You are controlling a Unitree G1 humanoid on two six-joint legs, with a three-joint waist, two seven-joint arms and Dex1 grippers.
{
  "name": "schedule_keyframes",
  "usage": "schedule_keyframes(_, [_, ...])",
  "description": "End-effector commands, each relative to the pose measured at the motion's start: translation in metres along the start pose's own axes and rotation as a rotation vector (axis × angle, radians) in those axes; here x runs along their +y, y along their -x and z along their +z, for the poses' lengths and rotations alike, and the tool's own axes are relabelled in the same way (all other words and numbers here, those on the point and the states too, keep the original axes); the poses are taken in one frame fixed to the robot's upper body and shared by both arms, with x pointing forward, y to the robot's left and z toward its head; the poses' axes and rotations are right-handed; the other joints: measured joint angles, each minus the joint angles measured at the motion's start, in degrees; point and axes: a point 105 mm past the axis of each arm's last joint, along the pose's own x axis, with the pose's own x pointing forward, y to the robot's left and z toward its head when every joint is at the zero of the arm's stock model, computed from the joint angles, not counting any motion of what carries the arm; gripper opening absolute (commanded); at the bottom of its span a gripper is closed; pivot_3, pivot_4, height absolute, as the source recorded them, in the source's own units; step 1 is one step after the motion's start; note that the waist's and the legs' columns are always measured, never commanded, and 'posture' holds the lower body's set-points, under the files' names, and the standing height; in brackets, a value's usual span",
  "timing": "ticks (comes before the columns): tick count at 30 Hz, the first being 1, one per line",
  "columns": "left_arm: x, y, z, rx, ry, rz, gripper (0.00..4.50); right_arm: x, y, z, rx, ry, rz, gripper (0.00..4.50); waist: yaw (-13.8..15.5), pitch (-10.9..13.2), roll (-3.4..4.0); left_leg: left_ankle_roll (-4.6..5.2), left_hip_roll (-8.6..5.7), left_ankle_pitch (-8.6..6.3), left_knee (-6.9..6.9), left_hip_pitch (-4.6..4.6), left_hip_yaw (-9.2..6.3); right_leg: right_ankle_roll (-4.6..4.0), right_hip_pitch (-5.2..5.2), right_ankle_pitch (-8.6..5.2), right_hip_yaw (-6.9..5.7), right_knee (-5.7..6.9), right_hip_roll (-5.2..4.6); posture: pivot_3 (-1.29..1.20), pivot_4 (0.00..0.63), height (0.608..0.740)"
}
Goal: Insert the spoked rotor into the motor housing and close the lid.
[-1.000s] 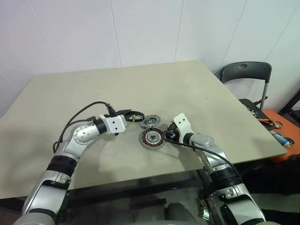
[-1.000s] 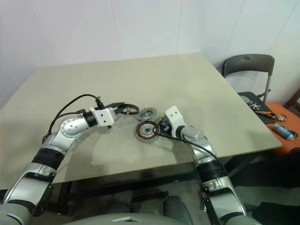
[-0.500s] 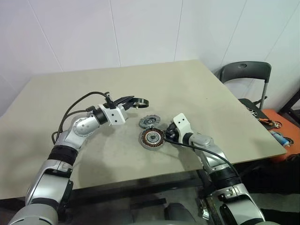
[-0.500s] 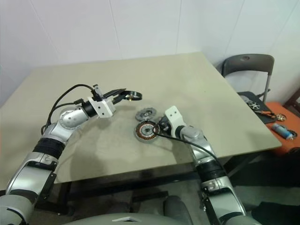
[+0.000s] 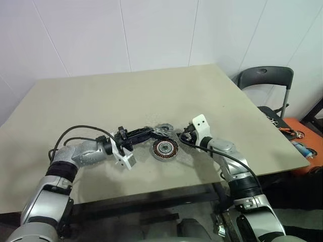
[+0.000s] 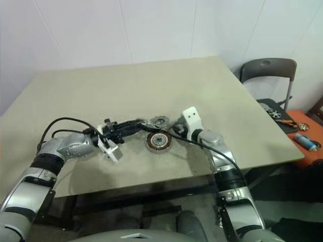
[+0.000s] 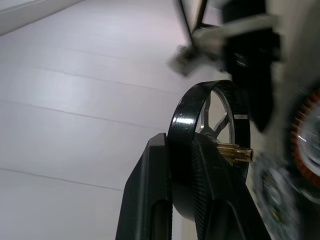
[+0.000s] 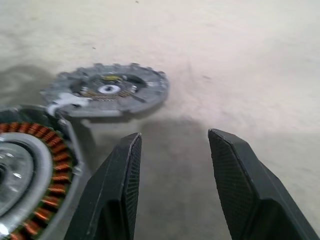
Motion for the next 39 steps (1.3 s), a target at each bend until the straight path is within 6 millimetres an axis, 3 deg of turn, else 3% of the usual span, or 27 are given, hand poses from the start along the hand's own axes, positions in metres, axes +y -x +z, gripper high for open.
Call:
schedule_keyframes(1, [-0.003, -0.006, 0.004, -0.043, -0.092, 0.052, 0.19, -0.005, 0.000, 0.019, -0.056, 0.027, -0.019, 2.25, 0.1, 0.0, 0.00, 0.00, 0.00, 0.00, 0.00, -0.01, 0.00, 0.01, 0.00, 0.00, 0.00, 0.00, 0.00, 0.00, 0.000, 0.740])
schedule_keyframes(7, [-0.015, -0.019, 0.005, -0.084, -0.192, 0.128, 0.19, 0.001, -0.001, 0.013, -0.044, 0.037, -0.017, 2.25, 1.3, 0.0, -0.01, 0.00, 0.00, 0.00, 0.01, -0.01, 0.00, 0.03, -0.03, -0.01, -0.02, 0.05, 0.00, 0.00, 0.000, 0.740])
schedule_keyframes(13, [-0.006, -0.028, 0.002, -0.100, -0.251, 0.206, 0.19, 0.005, -0.001, 0.009, -0.039, 0.039, -0.013, 2.25, 1.6, 0.0, -0.01, 0.00, 0.00, 0.00, -0.02, -0.06, 0.02, 0.05, -0.09, -0.03, -0.02, 0.04, 0.00, 0.00, 0.000, 0.740])
schedule_keyframes(16, [0.000, -0.029, -0.002, -0.097, -0.269, 0.225, 0.19, 0.004, 0.000, 0.007, -0.034, 0.040, -0.017, 2.25, 1.5, 0.0, -0.01, 0.00, -0.01, 0.00, -0.03, -0.09, 0.02, 0.05, -0.12, -0.03, -0.02, 0.04, 0.00, 0.00, 0.000, 0.740])
schedule_keyframes(21, [-0.012, -0.029, -0.002, -0.102, -0.247, 0.196, 0.19, -0.006, 0.002, 0.014, -0.061, 0.015, -0.065, 2.25, 1.5, 0.0, -0.01, 0.00, -0.01, 0.00, -0.03, -0.09, 0.03, 0.05, -0.13, -0.03, -0.02, 0.04, 0.01, 0.00, 0.000, 0.740])
schedule_keyframes(25, [-0.013, -0.031, 0.000, -0.114, -0.228, 0.199, 0.19, -0.016, 0.021, 0.036, -0.166, -0.079, -0.013, 2.25, 1.7, 0.0, -0.02, -0.01, -0.01, 0.00, -0.02, -0.22, 0.04, 0.05, -0.21, -0.03, -0.02, 0.03, 0.00, 0.00, 0.000, 0.740])
schedule_keyframes(33, [-0.018, -0.024, 0.012, -0.136, -0.201, 0.207, 0.19, -0.049, 0.071, 0.024, -0.099, -0.046, -0.045, 2.25, 1.8, 0.0, -0.03, -0.01, -0.02, 0.00, 0.09, -0.78, 0.03, 0.02, -0.63, -0.01, -0.07, 0.03, -0.05, 0.00, 0.000, 0.740])
schedule_keyframes(39, [-0.020, -0.028, 0.019, -0.158, -0.178, 0.211, 0.19, -0.054, 0.077, 0.016, -0.069, -0.037, -0.091, 2.25, 1.6, 0.0, -0.04, -0.01, -0.02, 0.00, 0.19, -0.76, 0.05, 0.05, -0.61, -0.02, -0.06, 0.12, -0.02, 0.00, 0.000, 0.740])
